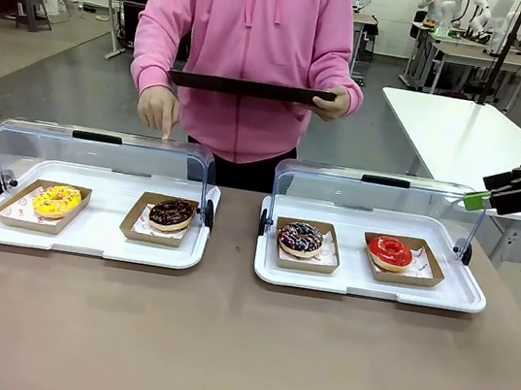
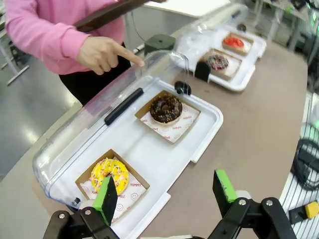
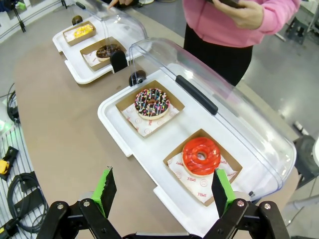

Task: Provide the desired donut to the person.
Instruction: Pick up and lift the Paper togo box containing the Donut pointed at by the person.

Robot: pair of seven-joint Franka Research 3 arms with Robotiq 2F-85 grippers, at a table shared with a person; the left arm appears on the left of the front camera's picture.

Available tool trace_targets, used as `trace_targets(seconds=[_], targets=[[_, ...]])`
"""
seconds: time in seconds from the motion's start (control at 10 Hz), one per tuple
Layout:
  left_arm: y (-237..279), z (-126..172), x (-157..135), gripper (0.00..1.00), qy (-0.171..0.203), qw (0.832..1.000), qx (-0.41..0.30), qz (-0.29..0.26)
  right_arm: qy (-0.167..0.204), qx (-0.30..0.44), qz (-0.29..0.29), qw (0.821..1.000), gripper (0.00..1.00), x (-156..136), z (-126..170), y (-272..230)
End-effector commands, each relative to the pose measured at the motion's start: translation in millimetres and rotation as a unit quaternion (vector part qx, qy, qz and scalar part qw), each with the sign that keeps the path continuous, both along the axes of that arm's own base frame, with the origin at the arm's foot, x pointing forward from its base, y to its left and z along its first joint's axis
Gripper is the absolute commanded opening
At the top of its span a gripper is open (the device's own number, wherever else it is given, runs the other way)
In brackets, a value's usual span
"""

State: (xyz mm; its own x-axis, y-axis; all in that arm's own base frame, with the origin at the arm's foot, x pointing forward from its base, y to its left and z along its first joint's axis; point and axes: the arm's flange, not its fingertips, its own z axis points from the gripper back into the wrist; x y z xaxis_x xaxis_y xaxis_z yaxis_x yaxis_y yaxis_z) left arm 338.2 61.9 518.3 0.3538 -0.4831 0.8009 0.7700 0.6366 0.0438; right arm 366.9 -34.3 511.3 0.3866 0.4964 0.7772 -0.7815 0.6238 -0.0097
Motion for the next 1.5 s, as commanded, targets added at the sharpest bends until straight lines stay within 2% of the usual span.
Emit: trace_targets(seconds=[0.0, 0.2, 0.3, 0.4, 0.5, 0.7, 0.8, 0.9, 1.2, 1.4], targets=[[-50, 10, 0, 1.0, -0.009, 0.992, 0.112, -0.064, 0.0, 0.0, 0.008, 1.0, 1.0, 0, -2, 0], [-103, 0, 17, 1.0, -0.006, 0.968, 0.212, -0.133, 0.0, 0.0, 0.008, 1.0, 1.0, 0, -2, 0], [-130, -13, 33, 1.0, 0.001, 0.949, 0.254, -0.184, 0.0, 0.0, 0.008, 1.0, 1.0, 0, -2, 0], [-156, -30, 55, 1.0, -0.003, 0.932, 0.285, -0.226, 0.0, 0.0, 0.008, 1.0, 1.0, 0, -2, 0], [-173, -45, 73, 1.0, -0.004, 0.921, 0.294, -0.254, 0.0, 0.0, 0.008, 1.0, 1.0, 0, -2, 0], [-200, -74, 100, 1.0, -0.004, 0.899, 0.33, -0.288, 0.0, 0.0, 0.008, 1.0, 1.0, 0, -2, 0], [-207, -90, 116, 1.0, -0.004, 0.893, 0.338, -0.297, 0.0, 0.0, 0.008, 1.0, 1.0, 0, -2, 0], [-211, -102, 123, 1.0, 0.012, 0.889, 0.345, -0.3, 0.0, 0.0, 0.008, 1.0, 1.0, 0, -2, 0], [-223, -128, 127, 1.0, 0.074, 0.885, 0.36, -0.287, 0.0, 0.0, 0.008, 1.0, 1.0, 0, -2, 0], [-223, -143, 135, 1.0, 0.064, 0.889, 0.368, -0.263, 0.0, 0.0, 0.008, 1.0, 1.0, 0, -2, 0]])
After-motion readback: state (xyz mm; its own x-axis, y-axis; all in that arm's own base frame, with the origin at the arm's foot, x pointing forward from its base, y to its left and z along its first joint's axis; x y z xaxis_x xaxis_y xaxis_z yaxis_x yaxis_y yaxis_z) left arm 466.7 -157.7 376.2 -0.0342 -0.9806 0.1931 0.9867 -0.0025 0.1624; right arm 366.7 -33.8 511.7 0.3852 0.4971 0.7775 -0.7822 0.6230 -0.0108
